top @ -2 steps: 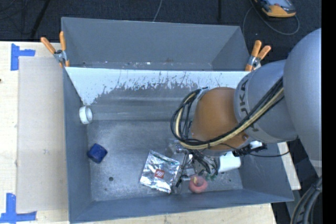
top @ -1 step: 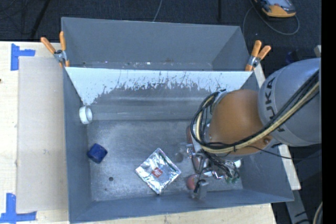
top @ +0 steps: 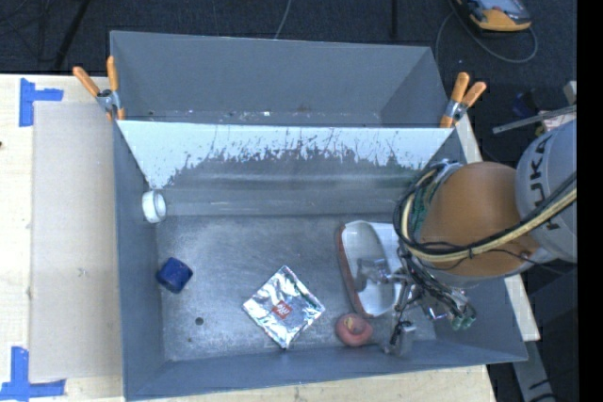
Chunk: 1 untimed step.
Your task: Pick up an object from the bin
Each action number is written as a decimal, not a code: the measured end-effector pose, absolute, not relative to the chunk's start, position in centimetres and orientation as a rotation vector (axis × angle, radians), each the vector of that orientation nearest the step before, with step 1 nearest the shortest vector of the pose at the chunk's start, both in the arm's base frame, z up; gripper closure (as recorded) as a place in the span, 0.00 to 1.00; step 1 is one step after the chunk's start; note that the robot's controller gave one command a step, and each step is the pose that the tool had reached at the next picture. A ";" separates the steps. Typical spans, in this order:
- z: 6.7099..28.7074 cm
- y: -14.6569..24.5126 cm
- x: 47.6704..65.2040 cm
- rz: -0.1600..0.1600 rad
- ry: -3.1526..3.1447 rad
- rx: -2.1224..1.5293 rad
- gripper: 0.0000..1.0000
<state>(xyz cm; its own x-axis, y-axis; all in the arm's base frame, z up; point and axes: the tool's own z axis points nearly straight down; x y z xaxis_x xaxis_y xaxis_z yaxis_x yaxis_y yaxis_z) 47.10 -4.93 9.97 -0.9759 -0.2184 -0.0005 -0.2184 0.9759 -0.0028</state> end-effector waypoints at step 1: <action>7.1 -6.7 47.8 -0.002 3.109 -0.296 0.00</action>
Offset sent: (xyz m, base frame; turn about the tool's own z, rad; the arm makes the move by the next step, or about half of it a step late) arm 0.0016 -0.0185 -0.0297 0.0253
